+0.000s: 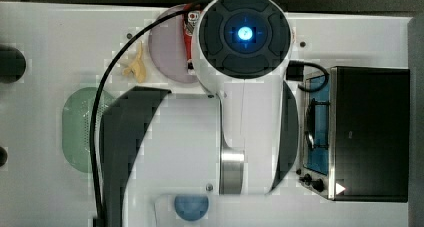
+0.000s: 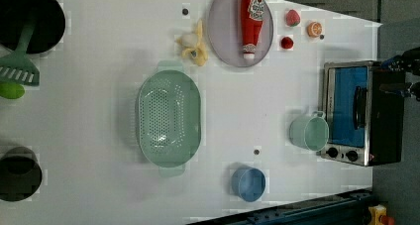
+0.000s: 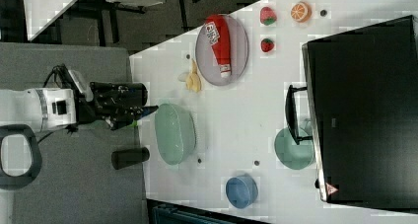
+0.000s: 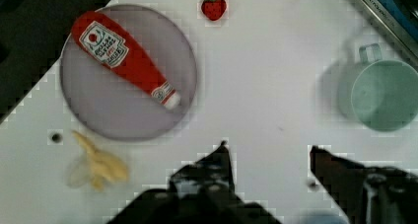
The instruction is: Drag strainer left to right.
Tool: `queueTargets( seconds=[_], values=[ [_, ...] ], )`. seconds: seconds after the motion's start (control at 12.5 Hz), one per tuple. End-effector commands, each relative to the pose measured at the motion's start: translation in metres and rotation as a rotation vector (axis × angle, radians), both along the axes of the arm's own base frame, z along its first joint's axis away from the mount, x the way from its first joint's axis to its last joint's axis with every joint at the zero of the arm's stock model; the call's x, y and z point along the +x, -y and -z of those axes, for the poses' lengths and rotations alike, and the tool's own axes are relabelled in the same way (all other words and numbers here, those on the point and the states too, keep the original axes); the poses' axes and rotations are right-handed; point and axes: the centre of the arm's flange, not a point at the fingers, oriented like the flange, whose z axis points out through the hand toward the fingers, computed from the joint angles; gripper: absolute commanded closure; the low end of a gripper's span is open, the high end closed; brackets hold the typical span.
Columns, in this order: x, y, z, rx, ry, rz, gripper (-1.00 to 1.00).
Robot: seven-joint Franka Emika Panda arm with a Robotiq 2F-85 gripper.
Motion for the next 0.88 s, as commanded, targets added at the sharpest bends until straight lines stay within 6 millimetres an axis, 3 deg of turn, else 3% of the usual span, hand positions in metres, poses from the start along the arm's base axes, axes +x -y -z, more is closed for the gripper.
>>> queueTargets(
  seconds=[0.08, 0.24, 0.4, 0.64, 0.88],
  values=[
    [-0.146, 0.030, -0.090, -0.002, 0.017, 0.124, -0.59],
    [-0.143, 0.021, -0.088, 0.003, 0.016, 0.108, -0.99],
    [-0.136, -0.013, -0.080, 0.008, 0.001, 0.046, -1.00],
    [-0.127, -0.096, -0.053, -0.037, -0.043, -0.047, -1.00],
    [-0.118, -0.189, -0.010, -0.084, -0.034, 0.014, -1.00]
  ],
)
